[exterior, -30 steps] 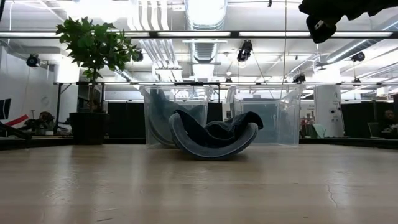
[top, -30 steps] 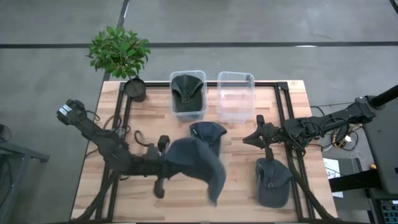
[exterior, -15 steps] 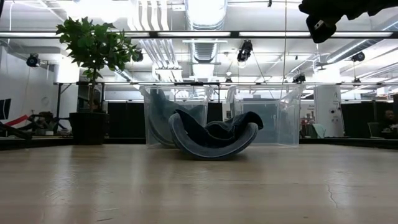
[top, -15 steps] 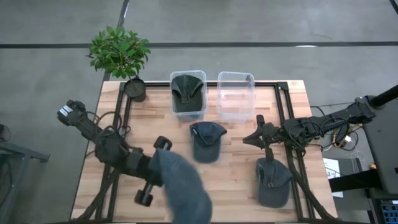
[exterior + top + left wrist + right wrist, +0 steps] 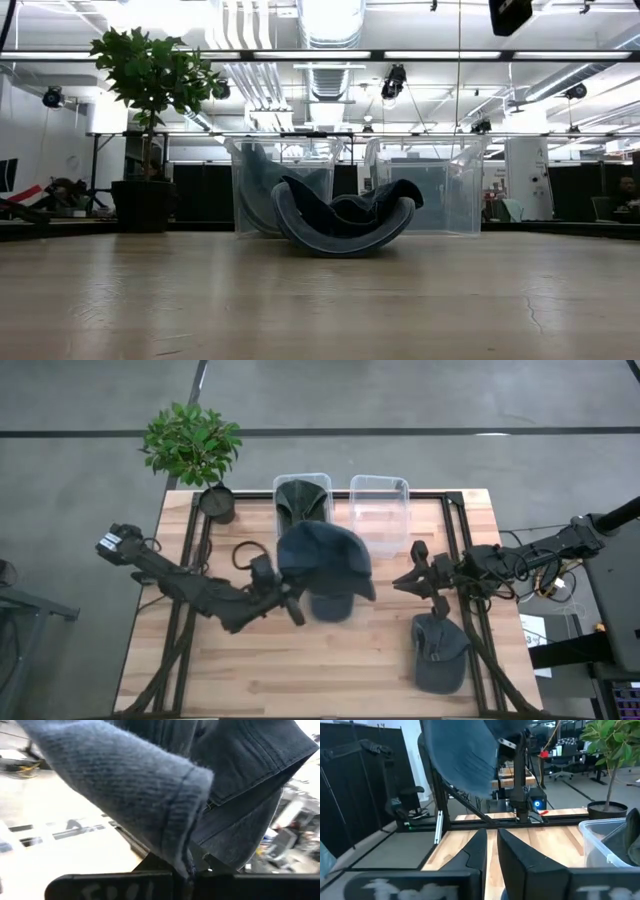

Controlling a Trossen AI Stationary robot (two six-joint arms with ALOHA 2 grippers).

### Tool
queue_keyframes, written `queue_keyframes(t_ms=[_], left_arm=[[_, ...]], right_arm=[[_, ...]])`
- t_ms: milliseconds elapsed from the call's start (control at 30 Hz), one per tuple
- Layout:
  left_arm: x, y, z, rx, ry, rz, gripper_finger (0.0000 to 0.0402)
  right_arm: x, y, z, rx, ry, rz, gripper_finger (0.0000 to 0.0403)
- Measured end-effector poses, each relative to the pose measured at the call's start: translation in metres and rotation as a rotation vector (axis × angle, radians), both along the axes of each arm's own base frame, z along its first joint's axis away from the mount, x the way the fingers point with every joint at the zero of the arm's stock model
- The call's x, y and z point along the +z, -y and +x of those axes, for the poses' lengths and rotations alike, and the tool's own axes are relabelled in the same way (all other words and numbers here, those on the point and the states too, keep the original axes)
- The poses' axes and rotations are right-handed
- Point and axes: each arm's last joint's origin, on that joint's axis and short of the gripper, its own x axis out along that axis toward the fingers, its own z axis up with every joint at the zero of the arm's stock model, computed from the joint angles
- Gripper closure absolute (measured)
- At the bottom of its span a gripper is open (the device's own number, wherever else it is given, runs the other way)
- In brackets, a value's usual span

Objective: Pick & Place hat
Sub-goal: Put the bottom blue cap into the right transparent bin

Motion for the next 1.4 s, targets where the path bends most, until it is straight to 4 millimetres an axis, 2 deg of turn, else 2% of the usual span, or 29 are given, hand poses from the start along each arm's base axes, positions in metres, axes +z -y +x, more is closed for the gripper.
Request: queue_keyframes(t_ms=[133, 367, 467, 567, 933, 1267, 1400], left_arm=[[-0.009, -0.009, 0.011, 0.044, -0.043, 0.025, 0.0398], [-0.016, -0.030, 0.024, 0.170, -0.132, 0.113, 0.0398], [-0.016, -0.039, 0.027, 0.207, -0.137, 0.118, 0.0398], [-0.016, -0.046, 0.029, 0.228, -0.151, 0.133, 0.0398], [-0.015, -0.052, 0.029, 0.268, -0.197, 0.185, 0.0398], [-0.015, -0.052, 0.030, 0.269, -0.203, 0.194, 0.0399], [-0.015, -0.052, 0.030, 0.270, -0.212, 0.203, 0.0399]], right_arm=[[0.008, 0.000, 0.000, -0.006, 0.012, 0.030, 0.0333], [0.035, -0.001, 0.003, -0.012, 0.064, 0.011, 0.0262], [0.041, -0.001, 0.009, -0.052, -0.010, -0.052, 0.0237], [0.048, 0.000, 0.018, -0.172, -0.103, -0.102, 0.0223], [0.080, 0.000, 0.055, -0.537, -0.146, -0.209, 0.0220], [0.092, -0.006, 0.096, -0.630, -0.184, -0.249, 0.0225], [0.096, -0.006, 0.110, -0.659, -0.218, -0.225, 0.0248]])
